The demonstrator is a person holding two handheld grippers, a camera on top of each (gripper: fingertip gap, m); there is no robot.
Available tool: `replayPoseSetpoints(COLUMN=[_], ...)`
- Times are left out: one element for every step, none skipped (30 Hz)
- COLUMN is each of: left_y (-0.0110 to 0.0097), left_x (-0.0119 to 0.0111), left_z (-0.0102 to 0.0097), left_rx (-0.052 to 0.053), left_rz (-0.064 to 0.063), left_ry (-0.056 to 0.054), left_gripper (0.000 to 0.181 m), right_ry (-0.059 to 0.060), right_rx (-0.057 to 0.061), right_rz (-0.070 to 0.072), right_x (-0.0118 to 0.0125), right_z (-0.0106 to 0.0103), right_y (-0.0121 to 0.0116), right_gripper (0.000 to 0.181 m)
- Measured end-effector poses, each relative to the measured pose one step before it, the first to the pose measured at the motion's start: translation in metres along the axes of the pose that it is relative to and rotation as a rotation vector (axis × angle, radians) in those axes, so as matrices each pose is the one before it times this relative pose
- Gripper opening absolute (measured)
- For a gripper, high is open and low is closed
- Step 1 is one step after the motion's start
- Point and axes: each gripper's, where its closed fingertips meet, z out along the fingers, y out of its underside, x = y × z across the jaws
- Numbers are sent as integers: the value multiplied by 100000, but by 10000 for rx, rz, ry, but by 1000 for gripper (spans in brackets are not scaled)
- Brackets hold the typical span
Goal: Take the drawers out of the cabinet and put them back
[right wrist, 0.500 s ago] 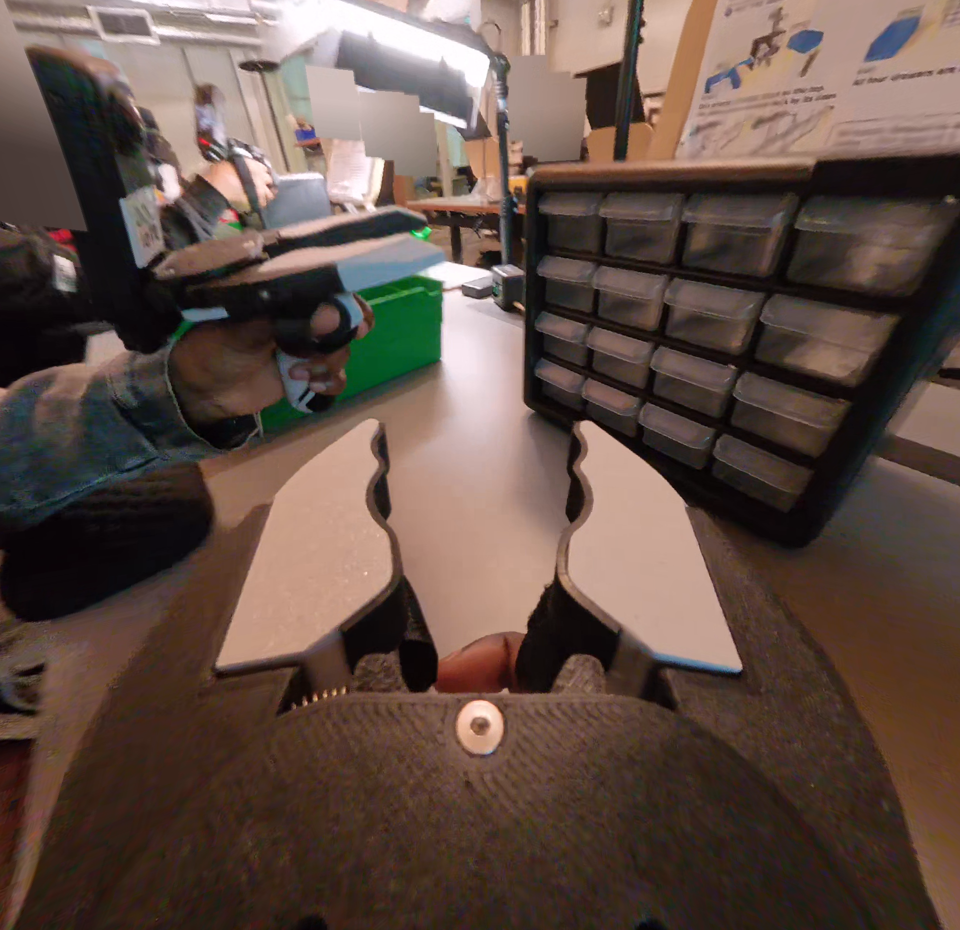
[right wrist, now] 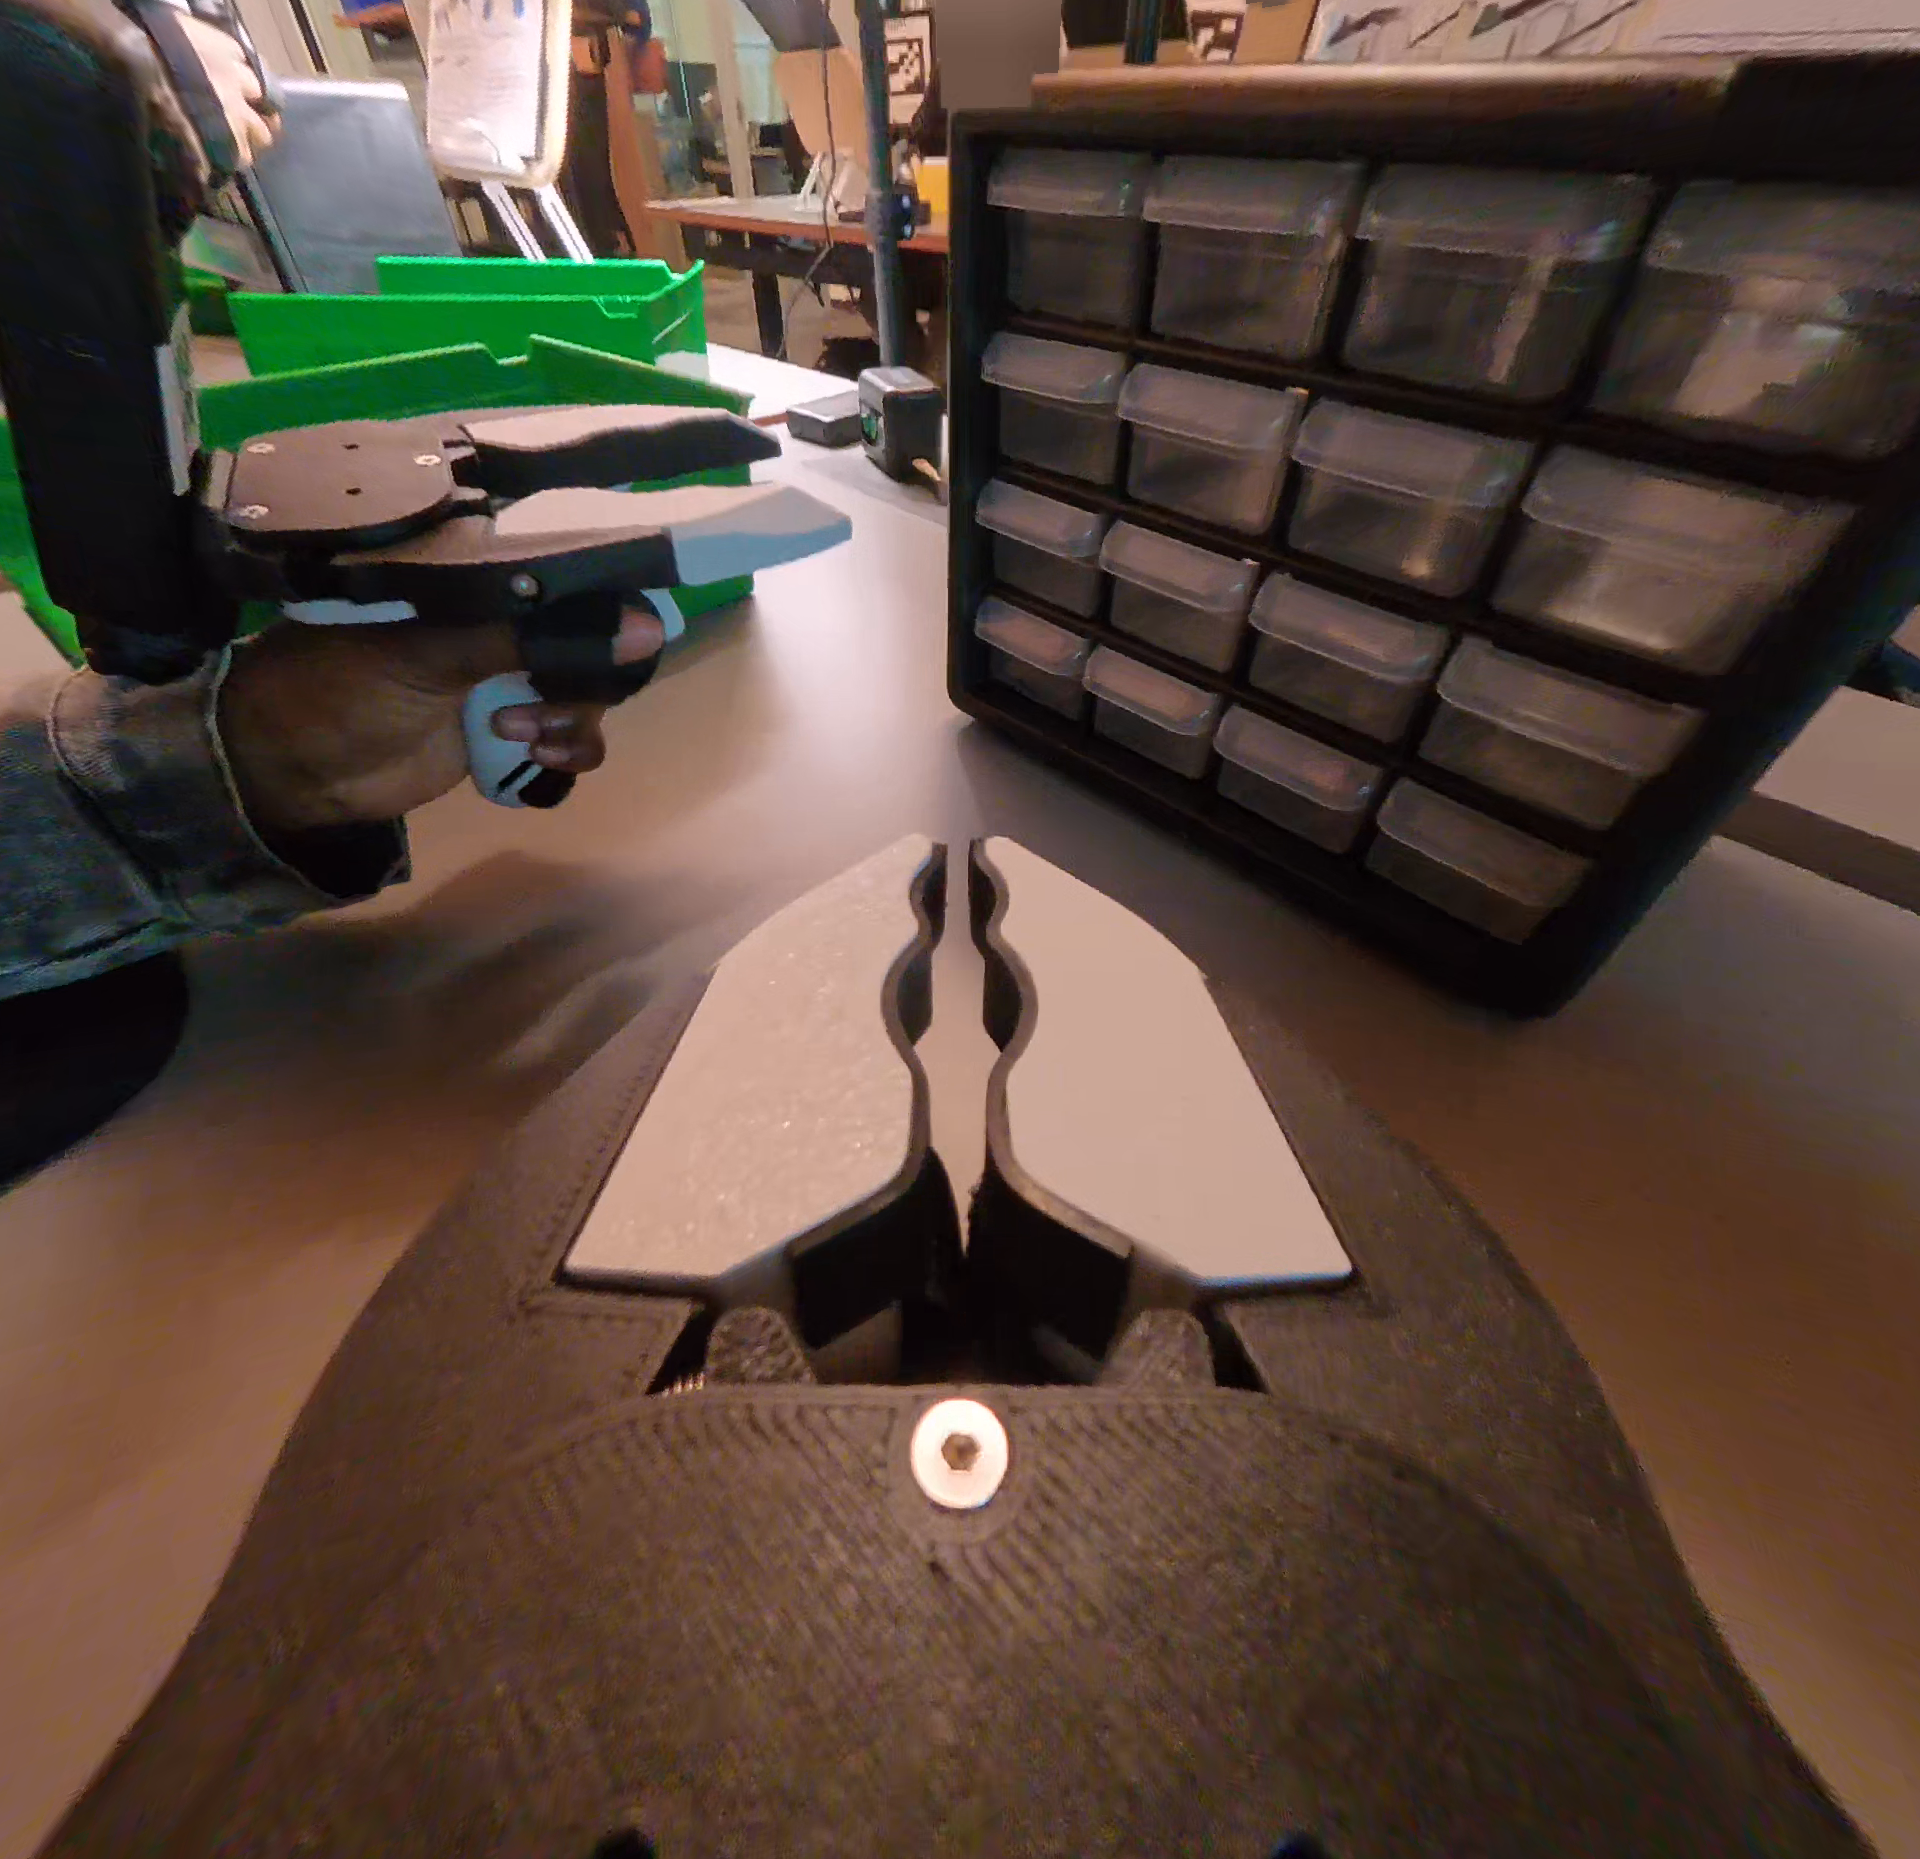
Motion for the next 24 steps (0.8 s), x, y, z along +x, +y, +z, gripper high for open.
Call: replayPoseSetpoints(left_y=[338, 324, 246, 127, 14, -95, -172, -157, -34, 67, 111, 81, 77, 12, -150, -280, -421, -676, -777, -497, -65, 151, 192, 259], left_x=[-159, 5, 145, 147, 20, 50, 221, 313, 376, 433, 498, 344, 108, 33, 164, -28, -579, -716, -701, -593, -364, -350, -283, 214], left_z=[150, 143, 104, 66, 7, -33, -20, -7, 14, 18, 59, 62, 92, 166, 308, 484, 599, 675, 801, 936, 1000, 874, 610, 360], left_rx=[-104, -93, -60, -16, 31, 94, 138, 115, 52, -1, -12, 1, 5, 9, 49, 8, -60, 37, 79, -35, -189, -174, -48, -10], left_rz=[-100, -130, -105, -8, 131, 275, 368, 375, 313, 241, 215, 257, 347, 454, 607, 734, 643, 565, 548, 649, 853, 833, 453, 267], left_ry=[6, 64, 130, 108, -14, -17, 64, 87, 93, 118, 155, 86, -30, -7, 162, 83, -247, -280, -238, -211, -154, -276, -375, -133], left_gripper=[60, 58, 54, 49, 47, 44, 43, 42, 42, 42, 41, 40, 37, 26, 6, 0, 0, 0, 2, 9, 20, 26, 27, 29], right_ry=[-28, -33, -44, -26, 6, 3, -47, -47, 49, 62, 35, 11, -171, -338, -295, -215, -243, -172, 51, 177, 169, 118, 109, 105], right_rx=[-97, -33, -8, 32, 59, 1, -118, -321, -344, -181, -37, 67, 137, 148, 158, 110, 61, 162, 199, 142, 89, 122, 207, 223], right_rz=[-165, -307, -414, -386, -244, -123, -81, -96, -158, -221, -129, 176, 545, 737, 765, 670, 388, 66, -97, -143, -117, -55, -7, 17], right_x=[-338, -314, -247, -134, -14, 39, -29, -5, 129, 181, 225, 273, 112, -41, 54, 79, -142, -226, -32, 118, 102, 69, 117, 229], right_z=[502, 574, 601, 516, 332, 88, -193, -395, -561, -650, -620, -477, -268, -100, 0, 28, -19, -93, -186, -259, -277, -283, -247, -188], right_y=[-493, -762, -898, -888, -718, -408, -27, 454, 726, 745, 747, 757, 792, 821, 665, 346, -111, -470, -470, -280, -150, -240, -399, -393], right_gripper=[5, 6, 9, 11, 12, 14, 16, 20, 26, 30, 34, 37, 38, 40, 40, 40, 41, 41, 41, 40, 40, 40, 39, 38])
